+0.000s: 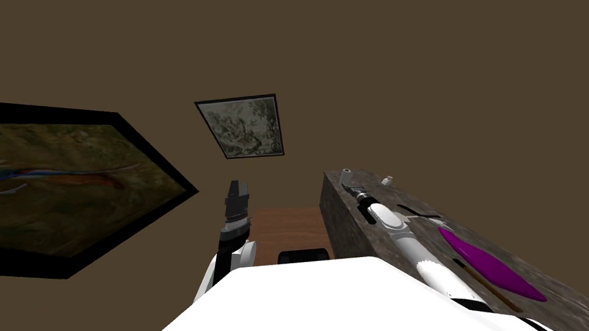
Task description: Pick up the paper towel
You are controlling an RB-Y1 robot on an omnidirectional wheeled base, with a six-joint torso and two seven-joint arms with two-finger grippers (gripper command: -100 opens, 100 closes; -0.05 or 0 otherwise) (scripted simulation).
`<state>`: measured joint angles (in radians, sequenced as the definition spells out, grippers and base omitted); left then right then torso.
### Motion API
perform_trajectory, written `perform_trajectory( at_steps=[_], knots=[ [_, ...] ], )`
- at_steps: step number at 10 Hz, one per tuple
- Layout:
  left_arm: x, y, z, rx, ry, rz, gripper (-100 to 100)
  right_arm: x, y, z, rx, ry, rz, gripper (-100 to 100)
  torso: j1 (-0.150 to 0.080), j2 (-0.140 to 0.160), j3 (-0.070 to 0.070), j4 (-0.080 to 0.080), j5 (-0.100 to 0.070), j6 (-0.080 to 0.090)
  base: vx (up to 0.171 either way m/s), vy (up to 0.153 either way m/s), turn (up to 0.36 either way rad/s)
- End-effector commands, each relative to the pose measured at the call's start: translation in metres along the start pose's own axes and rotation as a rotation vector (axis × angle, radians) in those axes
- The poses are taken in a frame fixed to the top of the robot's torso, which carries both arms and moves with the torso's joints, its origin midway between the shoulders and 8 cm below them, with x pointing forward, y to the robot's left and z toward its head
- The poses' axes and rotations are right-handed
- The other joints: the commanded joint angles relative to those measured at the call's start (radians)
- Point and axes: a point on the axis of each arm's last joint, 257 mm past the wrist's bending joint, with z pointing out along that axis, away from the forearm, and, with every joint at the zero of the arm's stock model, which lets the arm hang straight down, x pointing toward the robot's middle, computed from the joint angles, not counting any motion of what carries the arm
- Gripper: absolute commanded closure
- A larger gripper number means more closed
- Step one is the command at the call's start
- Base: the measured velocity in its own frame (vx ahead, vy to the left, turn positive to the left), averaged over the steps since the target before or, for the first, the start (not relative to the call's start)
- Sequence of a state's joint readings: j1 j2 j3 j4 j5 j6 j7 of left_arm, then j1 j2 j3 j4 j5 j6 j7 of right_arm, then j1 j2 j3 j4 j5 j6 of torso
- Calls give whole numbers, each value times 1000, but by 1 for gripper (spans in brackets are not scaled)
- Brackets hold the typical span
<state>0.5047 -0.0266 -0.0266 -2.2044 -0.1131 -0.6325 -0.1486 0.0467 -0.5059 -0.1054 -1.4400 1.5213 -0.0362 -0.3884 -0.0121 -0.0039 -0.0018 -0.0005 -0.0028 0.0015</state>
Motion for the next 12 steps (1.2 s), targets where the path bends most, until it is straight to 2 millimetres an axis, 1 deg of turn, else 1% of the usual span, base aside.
perform_trajectory(
  at_steps=[1, 2, 3, 4, 5, 6, 7, 8, 10, 11, 12],
  knots=[
    [0, 0, 0, 0, 0, 0, 0, -15, 0, 4, -9, -23, -15, -100, 0, 0, 0, 0, 0, 0, 174, -138, 193],
    [0, 0, 0, 0, 0, 0, 0, -13, 5, 4, -18, -18, -2, -100, 0, -8, -4, -1, 0, -1, 194, -105, 145],
    [0, 0, 0, 0, 0, 0, 0, -14, 3, 4, -14, -20, -16, -100, 3, -11, -6, -2, 0, -1, 95, -41, 0],
    [0, 0, 0, 0, 0, 0, 0, -14, 2, 4, -8, -23, -5, -100, 7, -7, -5, -2, 1, 0, 28, -11, -4],
    [0, 0, 0, 0, 0, 0, 0, -14, 3, 4, -12, -21, -10, 0, 9, -3, -2, -1, 2, 0, 9, -4, 2],
    [0, 0, 0, 0, 0, 0, 0, -8, 4, 13, -46, 10, -31, -100, 10, -1, -1, 0, 2, 0, 20, 46, -59],
    [0, 0, 0, 0, 0, 0, 0, 1, -1, 12, -34, 27, 1, -100, 13, -1, -1, 0, 3, 0, 16, 65, -30],
    [0, 0, 0, 0, 0, 0, 0, 1, 0, 12, -37, 26, 28, -100, 14, -1, -1, 0, 3, 0, 7, 38, 4],
    [0, 0, 0, 0, 0, 0, 0, 1, 0, 12, -38, 25, -13, -100, 12, 1, 0, 0, 3, 0, 0, 5, 2],
    [0, 0, 0, 0, 0, 0, 0, 5, 1, 19, -72, 49, -15, -100, 11, 1, 0, 0, 2, 0, 10, 28, -46],
    [0, 0, 0, 0, 0, 0, 0, 14, -5, 18, -62, 65, -21, -100, 12, 0, 0, 0, 3, 0, 15, 57, -32]
  ],
)
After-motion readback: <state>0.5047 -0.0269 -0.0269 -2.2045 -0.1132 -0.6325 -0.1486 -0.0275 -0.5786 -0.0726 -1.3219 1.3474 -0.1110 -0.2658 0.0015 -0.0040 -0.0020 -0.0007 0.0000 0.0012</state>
